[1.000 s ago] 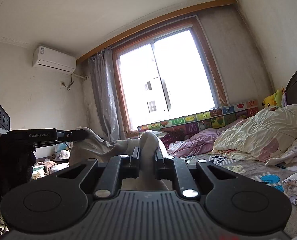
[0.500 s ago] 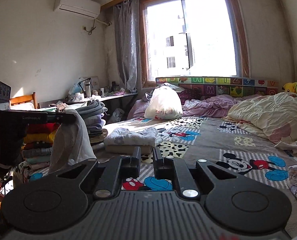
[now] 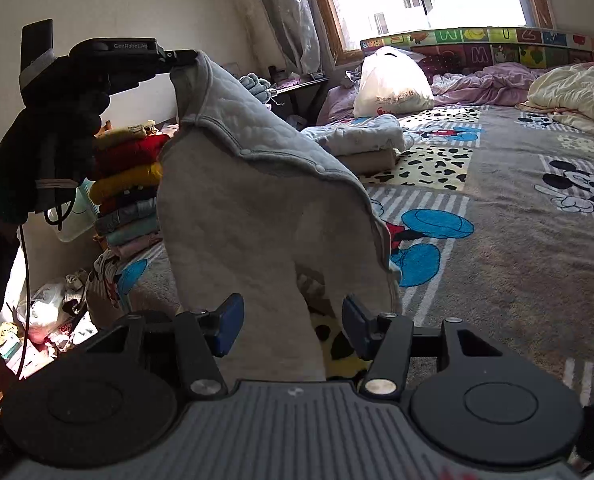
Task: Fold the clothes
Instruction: 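Lift the garment with both grippers and lay it flat on the blanket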
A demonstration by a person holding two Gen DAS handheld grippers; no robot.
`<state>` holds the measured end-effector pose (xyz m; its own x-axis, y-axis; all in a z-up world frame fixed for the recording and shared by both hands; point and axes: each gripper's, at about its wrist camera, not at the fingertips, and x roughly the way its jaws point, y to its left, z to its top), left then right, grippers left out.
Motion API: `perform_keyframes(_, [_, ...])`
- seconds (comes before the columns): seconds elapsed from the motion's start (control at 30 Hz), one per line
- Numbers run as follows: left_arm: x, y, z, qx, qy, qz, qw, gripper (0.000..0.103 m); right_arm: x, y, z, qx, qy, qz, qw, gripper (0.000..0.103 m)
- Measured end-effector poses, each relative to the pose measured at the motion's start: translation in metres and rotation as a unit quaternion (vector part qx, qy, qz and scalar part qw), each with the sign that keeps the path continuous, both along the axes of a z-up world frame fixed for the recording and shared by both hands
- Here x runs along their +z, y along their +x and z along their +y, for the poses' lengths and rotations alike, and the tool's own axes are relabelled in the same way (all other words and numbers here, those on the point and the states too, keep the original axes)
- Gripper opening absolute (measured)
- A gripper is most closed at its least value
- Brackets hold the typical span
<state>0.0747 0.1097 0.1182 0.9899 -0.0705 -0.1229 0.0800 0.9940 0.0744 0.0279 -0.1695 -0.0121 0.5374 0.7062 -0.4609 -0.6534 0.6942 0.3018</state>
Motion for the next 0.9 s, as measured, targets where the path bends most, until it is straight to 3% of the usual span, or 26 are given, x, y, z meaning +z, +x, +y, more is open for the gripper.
perform_keyframes(0.13, [0.013, 0.005, 0.010, 0.021, 0.064, -0.038, 0.9970, 0.010, -0.021, 0.013, -0.008, -0.019, 0.013, 0.036, 0.999, 0.056])
perform_keyframes(0.2, [-0.003, 0.010, -0.015, -0.033, 0.083, -0.025, 0.9957, 0.010, -0.027, 0.017, -0.015, -0.033, 0.021, 0.045, 0.998, 0.057])
perform_keyframes(0.3, [-0.027, 0.018, -0.052, -0.114, 0.112, -0.007, 0.9872, 0.010, -0.034, 0.019, -0.036, -0.071, 0.045, 0.062, 0.995, 0.057])
perform_keyframes(0.37, [-0.043, 0.024, -0.077, -0.167, 0.130, 0.006, 0.9773, 0.011, -0.039, 0.020, -0.053, -0.104, 0.060, 0.073, 0.990, 0.057])
perform_keyframes(0.4, [-0.051, 0.027, -0.090, -0.193, 0.139, 0.012, 0.9711, 0.018, -0.043, 0.020, -0.063, -0.124, 0.070, 0.080, 0.987, 0.057])
perform_keyframes(0.47, [-0.067, 0.032, -0.115, -0.246, 0.157, 0.024, 0.9562, 0.034, -0.050, 0.020, -0.086, -0.166, 0.095, 0.098, 0.977, 0.057])
perform_keyframes(0.5, [-0.075, 0.035, -0.127, -0.272, 0.166, 0.030, 0.9475, 0.053, -0.054, 0.020, -0.097, -0.186, 0.106, 0.107, 0.971, 0.057])
perform_keyframes(0.53, [-0.083, 0.038, -0.140, -0.297, 0.175, 0.036, 0.9380, 0.058, -0.057, 0.019, -0.108, -0.204, 0.115, 0.114, 0.966, 0.057])
perform_keyframes(0.6, [-0.098, 0.043, -0.162, -0.343, 0.185, 0.049, 0.9197, 0.058, -0.060, 0.015, -0.125, -0.228, 0.120, 0.116, 0.959, 0.058])
perform_keyframes(0.73, [-0.105, 0.038, -0.111, -0.268, 0.039, 0.089, 0.9584, 0.058, -0.061, 0.016, -0.137, -0.234, 0.109, 0.108, 0.960, 0.059])
perform_keyframes(0.83, [-0.111, 0.036, -0.073, -0.211, -0.051, 0.124, 0.9683, 0.057, -0.058, 0.029, -0.127, -0.222, 0.097, 0.095, 0.966, 0.059])
perform_keyframes(0.9, [-0.118, 0.032, -0.056, -0.169, -0.078, 0.139, 0.9726, 0.057, -0.056, 0.041, -0.119, -0.214, 0.100, 0.093, 0.967, 0.059])
